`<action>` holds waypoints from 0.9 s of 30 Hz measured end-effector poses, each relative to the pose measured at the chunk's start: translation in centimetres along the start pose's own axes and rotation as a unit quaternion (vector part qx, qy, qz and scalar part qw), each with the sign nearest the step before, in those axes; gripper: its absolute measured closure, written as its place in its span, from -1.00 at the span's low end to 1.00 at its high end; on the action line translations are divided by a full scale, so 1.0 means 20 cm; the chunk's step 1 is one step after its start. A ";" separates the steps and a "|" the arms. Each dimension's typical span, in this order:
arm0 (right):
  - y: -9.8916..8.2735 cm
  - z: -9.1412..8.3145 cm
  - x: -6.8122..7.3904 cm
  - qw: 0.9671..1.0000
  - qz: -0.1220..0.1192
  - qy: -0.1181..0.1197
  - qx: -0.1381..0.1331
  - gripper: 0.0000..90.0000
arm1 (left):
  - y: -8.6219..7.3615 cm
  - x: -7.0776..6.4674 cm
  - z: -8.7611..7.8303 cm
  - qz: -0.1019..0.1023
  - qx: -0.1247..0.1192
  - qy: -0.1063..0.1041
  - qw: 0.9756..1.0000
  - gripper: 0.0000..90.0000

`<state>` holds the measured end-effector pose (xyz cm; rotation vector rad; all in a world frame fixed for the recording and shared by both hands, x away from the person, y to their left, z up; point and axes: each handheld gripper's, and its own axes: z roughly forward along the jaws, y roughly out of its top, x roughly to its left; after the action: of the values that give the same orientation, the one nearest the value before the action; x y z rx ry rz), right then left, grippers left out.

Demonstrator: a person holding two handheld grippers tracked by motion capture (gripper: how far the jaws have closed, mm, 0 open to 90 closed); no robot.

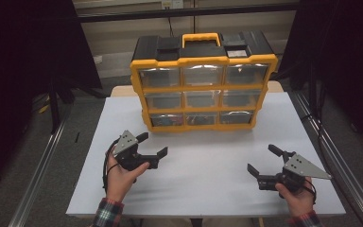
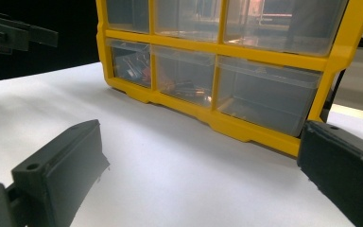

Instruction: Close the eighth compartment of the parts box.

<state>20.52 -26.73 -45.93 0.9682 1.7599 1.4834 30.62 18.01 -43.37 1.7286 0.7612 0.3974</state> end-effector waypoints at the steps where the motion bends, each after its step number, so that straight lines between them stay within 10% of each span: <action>1: 0.00 0.00 0.00 1.000 0.000 0.000 0.000 -0.99 | -0.01 0.00 -0.01 0.005 0.001 0.010 1.000 -0.90; 27: 0.00 0.00 0.01 1.000 -0.002 0.000 0.004 -0.99 | -0.15 0.12 -0.33 -0.004 -0.031 0.026 0.999 -0.91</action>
<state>20.52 -26.56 -45.97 0.9694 1.7685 1.4744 27.37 24.84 -44.56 1.6612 0.7854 0.4582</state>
